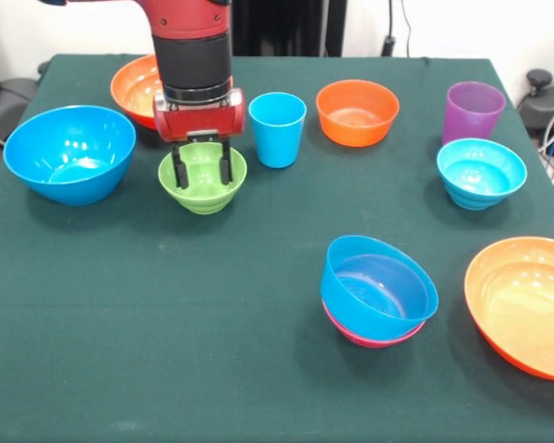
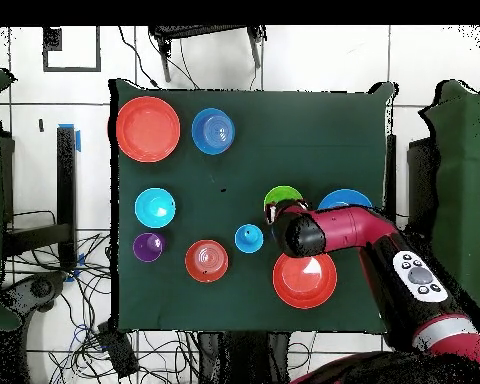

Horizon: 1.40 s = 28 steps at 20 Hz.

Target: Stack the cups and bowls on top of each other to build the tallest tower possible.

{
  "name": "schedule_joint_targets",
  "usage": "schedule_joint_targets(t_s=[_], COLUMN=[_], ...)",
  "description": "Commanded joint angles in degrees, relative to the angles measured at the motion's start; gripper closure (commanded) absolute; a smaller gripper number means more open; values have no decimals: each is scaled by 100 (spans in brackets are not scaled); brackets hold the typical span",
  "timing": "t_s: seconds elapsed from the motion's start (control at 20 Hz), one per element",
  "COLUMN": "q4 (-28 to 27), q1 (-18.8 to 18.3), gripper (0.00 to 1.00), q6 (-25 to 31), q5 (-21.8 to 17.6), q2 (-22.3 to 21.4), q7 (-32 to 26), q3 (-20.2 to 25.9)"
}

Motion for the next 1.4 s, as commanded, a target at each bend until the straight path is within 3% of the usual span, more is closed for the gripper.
schedule_joint_targets(t_s=[0.05,1.4], q4=[43,23], q1=[25,-52], gripper=[0,0], q6=[511,413], q5=[-58,-215], q2=[217,208], q7=[-905,-781], q3=[541,666])
